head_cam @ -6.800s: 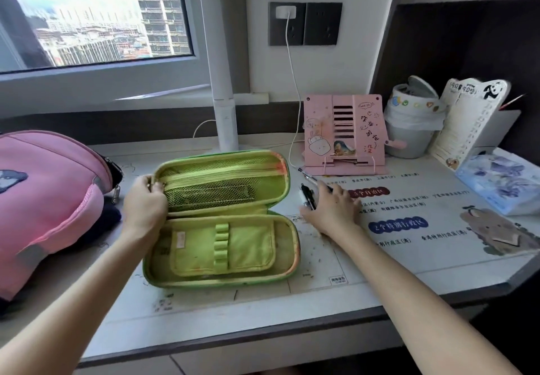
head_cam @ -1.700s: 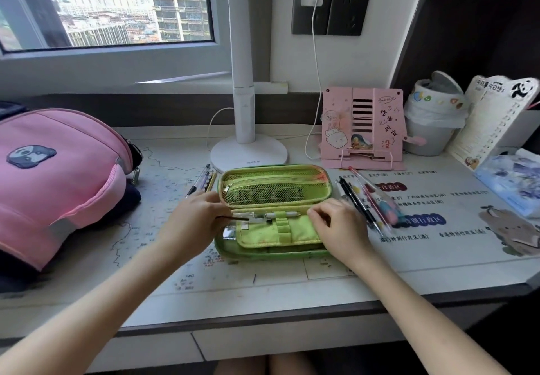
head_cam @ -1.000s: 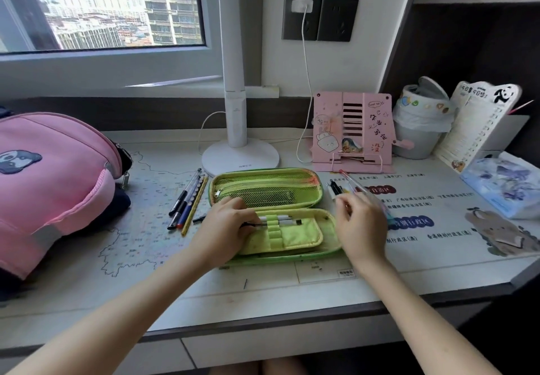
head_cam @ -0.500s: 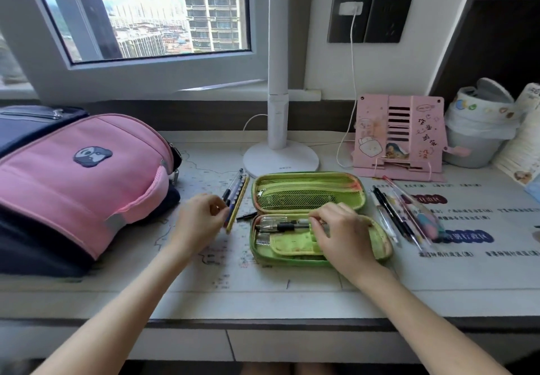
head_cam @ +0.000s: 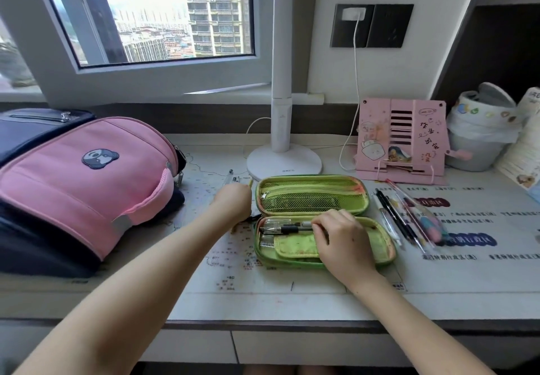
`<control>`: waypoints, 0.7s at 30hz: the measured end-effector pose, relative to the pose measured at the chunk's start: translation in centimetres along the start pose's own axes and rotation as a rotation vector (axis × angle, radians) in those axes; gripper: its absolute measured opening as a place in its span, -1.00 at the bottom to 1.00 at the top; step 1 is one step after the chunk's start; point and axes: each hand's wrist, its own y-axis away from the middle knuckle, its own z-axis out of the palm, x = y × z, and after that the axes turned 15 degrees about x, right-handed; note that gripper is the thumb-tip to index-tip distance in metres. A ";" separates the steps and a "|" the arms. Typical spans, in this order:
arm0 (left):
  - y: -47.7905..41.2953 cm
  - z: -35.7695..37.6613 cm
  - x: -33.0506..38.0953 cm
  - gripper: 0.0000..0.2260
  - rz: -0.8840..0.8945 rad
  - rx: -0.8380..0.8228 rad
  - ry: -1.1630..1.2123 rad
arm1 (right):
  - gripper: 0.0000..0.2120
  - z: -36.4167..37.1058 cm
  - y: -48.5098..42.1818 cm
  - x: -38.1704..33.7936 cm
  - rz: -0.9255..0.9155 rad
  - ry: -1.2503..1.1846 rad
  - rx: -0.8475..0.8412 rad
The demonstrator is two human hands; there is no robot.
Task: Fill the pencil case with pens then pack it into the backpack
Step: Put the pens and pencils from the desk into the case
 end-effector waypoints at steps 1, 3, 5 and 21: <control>-0.2 0.0 0.1 -0.93 -0.016 -0.021 -0.007 | -0.94 0.0 0.0 0.0 0.003 0.001 0.001; -0.3 -0.1 0.1 -0.91 -0.050 -0.047 -0.011 | -0.93 0.1 0.0 -0.1 0.006 0.001 0.007; -0.1 -0.2 -0.1 -0.87 -0.080 -0.046 0.001 | -0.93 0.1 0.0 -0.1 0.006 -0.002 0.007; 10.7 -2.4 -7.0 -0.97 0.209 0.370 0.469 | -0.92 0.3 0.3 0.3 0.000 -0.005 0.017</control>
